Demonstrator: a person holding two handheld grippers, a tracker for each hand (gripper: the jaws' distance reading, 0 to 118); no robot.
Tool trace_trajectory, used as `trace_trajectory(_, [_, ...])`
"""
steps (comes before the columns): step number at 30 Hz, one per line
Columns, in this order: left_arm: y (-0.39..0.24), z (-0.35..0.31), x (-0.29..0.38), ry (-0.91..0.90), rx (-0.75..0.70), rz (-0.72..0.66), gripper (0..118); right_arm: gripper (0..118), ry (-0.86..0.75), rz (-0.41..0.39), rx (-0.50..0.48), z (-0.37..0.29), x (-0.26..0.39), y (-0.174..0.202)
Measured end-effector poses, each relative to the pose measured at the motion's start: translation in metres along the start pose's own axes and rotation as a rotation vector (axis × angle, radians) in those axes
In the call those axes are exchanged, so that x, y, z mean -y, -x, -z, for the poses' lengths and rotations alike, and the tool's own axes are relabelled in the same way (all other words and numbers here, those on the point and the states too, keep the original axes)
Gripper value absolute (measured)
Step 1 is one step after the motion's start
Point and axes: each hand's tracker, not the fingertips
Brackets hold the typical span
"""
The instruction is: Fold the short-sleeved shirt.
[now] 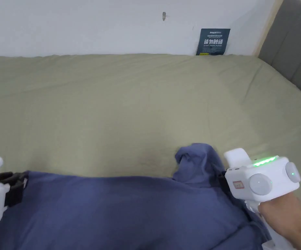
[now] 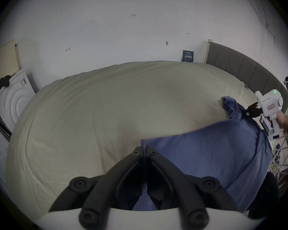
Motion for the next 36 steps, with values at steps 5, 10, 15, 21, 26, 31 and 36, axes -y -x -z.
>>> trace_trajectory(5, [0.001, -0.073, -0.002, -0.122, -0.018, -0.006, 0, 3, -0.190, 0.017, -0.007, -0.102, 0.011, -0.008])
trace_trajectory(10, [-0.002, -0.165, 0.048, -0.157, -0.035, 0.002, 0, 3, -0.259, 0.016, -0.018, -0.189, 0.092, -0.003])
trace_trajectory(15, [-0.012, -0.197, 0.135, -0.026, -0.038, 0.033, 0, 3, -0.211, 0.005, -0.003, -0.215, 0.190, 0.031])
trace_trajectory(21, [-0.015, -0.151, 0.203, 0.150, -0.036, -0.037, 0, 3, -0.070, 0.064, -0.006, -0.161, 0.245, 0.048])
trace_trajectory(26, [-0.017, -0.165, 0.204, 0.059, -0.042, -0.067, 18, 42, -0.105, 0.123, 0.021, -0.169, 0.247, 0.050])
trace_trajectory(31, [-0.040, -0.236, 0.188, -0.259, -0.069, -0.018, 118, 118, -0.348, 0.131, -0.029, -0.252, 0.230, 0.080])
trace_trajectory(36, [-0.087, -0.297, 0.177, -0.536, -0.088, 0.044, 118, 118, -0.790, 0.107, -0.030, -0.333, 0.229, 0.141])
